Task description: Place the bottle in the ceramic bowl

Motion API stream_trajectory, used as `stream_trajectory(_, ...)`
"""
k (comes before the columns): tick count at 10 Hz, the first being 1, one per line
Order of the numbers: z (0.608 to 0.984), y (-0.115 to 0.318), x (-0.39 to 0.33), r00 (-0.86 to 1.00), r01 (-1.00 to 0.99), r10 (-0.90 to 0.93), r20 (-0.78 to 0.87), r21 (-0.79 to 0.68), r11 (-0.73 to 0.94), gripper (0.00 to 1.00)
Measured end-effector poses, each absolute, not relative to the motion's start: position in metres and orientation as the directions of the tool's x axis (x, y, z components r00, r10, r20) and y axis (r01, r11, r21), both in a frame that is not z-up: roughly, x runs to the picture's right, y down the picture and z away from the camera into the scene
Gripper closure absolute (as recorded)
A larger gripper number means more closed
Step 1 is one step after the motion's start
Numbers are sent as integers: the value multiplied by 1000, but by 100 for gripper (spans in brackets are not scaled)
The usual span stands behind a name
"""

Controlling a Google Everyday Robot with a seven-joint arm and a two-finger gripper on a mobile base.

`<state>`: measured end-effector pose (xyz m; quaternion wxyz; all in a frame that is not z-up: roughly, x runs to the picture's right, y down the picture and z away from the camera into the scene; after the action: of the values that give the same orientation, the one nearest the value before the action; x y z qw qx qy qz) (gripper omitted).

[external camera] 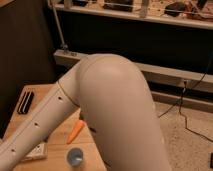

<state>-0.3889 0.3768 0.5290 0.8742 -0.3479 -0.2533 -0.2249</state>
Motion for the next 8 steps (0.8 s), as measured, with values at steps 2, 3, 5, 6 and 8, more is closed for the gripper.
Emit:
stream_trajectory(2,525,377,-405,774,556,-209,598,-483,677,35)
stream_trajectory(3,524,375,-411,778,550,-209,593,-479,684,35)
stream_trajectory(5,523,361,-428,794,513,-192,577,-467,720,35)
stream_trajectory(6,523,353,-436,802,493,-176,571,-465,735,35)
stream_trajectory(8,524,334,-454,824,432,-126,552,-470,770,35)
